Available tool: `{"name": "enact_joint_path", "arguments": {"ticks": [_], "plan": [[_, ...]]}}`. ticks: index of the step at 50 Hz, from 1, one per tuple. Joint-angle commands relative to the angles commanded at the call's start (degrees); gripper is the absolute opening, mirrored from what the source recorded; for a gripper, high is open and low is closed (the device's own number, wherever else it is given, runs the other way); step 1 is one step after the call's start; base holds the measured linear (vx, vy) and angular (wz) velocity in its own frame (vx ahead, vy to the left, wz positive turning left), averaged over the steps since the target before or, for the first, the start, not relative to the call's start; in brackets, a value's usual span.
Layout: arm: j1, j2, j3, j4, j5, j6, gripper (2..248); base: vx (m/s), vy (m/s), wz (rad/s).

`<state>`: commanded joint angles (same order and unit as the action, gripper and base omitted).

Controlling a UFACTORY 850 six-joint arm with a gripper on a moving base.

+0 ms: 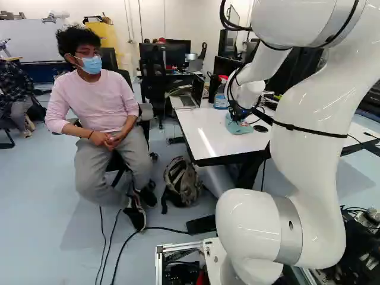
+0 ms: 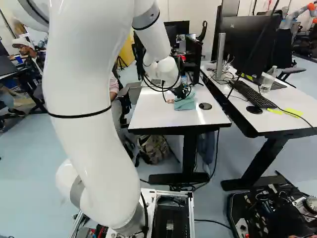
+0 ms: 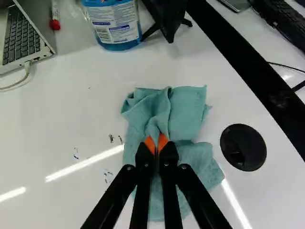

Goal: Clean the table with the green towel

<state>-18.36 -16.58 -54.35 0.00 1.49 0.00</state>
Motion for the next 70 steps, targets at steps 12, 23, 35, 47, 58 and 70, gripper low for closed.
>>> {"name": "enact_joint_path", "arguments": {"ticks": [12, 23, 35, 47, 58, 70], "plan": [[2.3, -0.4, -0.5, 0.0, 0.0, 0.0, 28, 0.000, 0.000, 0.000], [4.4, -0.9, -1.1, 0.0, 0.0, 0.0, 28, 0.000, 0.000, 0.000], [6.7, -1.5, -1.8, 0.0, 0.0, 0.0, 28, 0.000, 0.000, 0.000], [8.8, -1.2, -1.4, 0.0, 0.0, 0.0, 28, 0.000, 0.000, 0.000], [10.6, -0.2, -0.2, 0.0, 0.0, 0.0, 28, 0.000, 0.000, 0.000], [11.0, 2.5, 2.9, 0.0, 0.0, 0.0, 28, 0.000, 0.000, 0.000]]}}
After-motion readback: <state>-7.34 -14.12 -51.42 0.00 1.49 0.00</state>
